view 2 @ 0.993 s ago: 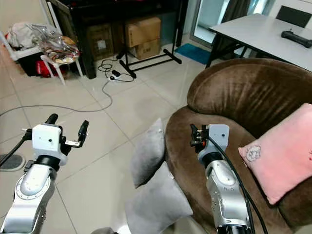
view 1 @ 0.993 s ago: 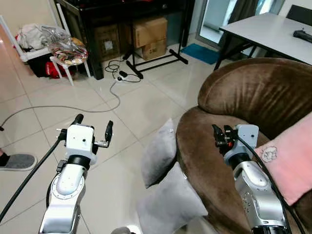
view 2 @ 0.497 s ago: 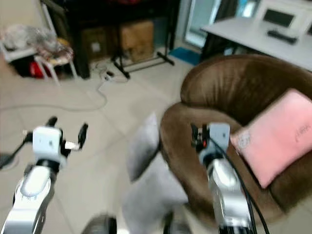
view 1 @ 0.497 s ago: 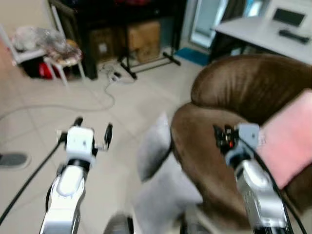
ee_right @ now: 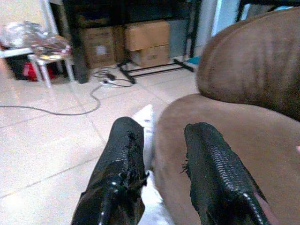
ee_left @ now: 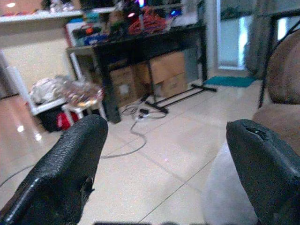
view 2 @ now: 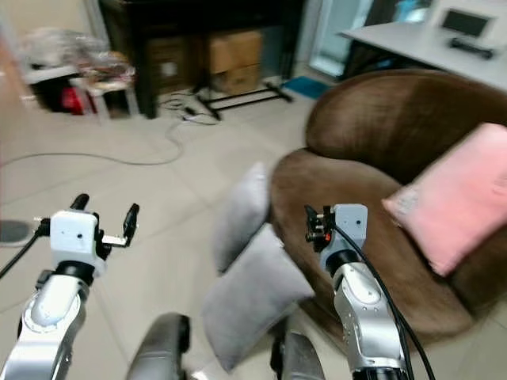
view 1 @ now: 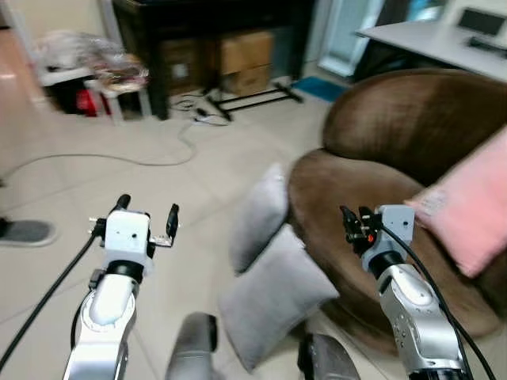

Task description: Move the pillow to the sofa from floor

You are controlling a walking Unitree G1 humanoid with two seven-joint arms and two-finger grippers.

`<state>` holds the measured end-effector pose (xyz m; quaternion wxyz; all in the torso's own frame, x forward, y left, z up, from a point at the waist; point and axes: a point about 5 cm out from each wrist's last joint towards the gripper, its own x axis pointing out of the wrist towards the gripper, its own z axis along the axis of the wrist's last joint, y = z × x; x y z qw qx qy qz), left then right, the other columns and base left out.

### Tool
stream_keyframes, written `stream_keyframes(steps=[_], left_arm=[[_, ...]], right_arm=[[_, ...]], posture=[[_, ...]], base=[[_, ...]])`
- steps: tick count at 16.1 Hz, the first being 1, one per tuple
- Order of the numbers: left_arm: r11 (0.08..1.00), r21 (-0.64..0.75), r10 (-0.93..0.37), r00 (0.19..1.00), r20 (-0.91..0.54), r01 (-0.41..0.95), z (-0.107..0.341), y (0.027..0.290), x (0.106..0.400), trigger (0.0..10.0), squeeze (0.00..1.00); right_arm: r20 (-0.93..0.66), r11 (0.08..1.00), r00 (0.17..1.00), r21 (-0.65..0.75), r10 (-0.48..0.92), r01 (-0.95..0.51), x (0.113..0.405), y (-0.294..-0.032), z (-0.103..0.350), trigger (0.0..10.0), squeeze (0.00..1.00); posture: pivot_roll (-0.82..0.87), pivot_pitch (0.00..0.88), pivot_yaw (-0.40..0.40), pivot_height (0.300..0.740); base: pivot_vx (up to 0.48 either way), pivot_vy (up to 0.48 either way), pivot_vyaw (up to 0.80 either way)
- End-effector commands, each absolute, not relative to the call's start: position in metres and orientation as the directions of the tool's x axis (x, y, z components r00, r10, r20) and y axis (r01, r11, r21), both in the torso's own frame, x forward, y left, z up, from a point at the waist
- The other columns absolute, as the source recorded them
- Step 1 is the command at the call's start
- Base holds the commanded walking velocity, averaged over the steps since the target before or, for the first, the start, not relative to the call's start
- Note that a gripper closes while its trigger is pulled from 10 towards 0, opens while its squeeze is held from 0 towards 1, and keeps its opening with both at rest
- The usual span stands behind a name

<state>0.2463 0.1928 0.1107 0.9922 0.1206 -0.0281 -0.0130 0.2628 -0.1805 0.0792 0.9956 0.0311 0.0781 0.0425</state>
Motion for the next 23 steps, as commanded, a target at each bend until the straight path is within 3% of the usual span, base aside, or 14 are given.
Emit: stream_keyframes(steps=[1,4,18,23], left_arm=[[0.972,0.235,-0.029,0.998,0.048,0.017,0.1095,0.1912,0.2450,10.0,0.00],[0.972,0.235,-0.026,0.998,0.049,0.014,0.1096,0.1912,0.2458,10.0,0.00],[0.972,0.235,-0.003,0.998,0.061,-0.012,0.1123,0.1949,0.2468,10.0,0.00],[0.975,0.221,-0.021,0.997,0.070,0.005,0.1138,0.1947,0.2474,10.0,0.00]], right_arm=[[-0.142,0.996,0.987,0.054,0.080,-0.073,0.2672,-0.1835,0.0840,10.0,0.00],[-0.145,0.995,0.986,0.059,0.083,-0.075,0.2681,-0.1832,0.0840,10.0,0.00],[-0.144,0.995,0.986,0.065,0.082,-0.073,0.2720,-0.1822,0.0817,10.0,0.00],[-0.141,0.995,0.986,0.055,0.085,-0.078,0.2722,-0.1806,0.0831,10.0,0.00]], posture=[[0.03,0.000,-0.032,0.630],[0.03,0.000,-0.034,0.625],[0.04,0.000,-0.034,0.511],[0.04,0.000,-0.033,0.511]], base=[[0.000,0.000,0.00],[0.000,0.000,0.00],[0.000,0.000,0.00],[0.049,0.000,0.00]])
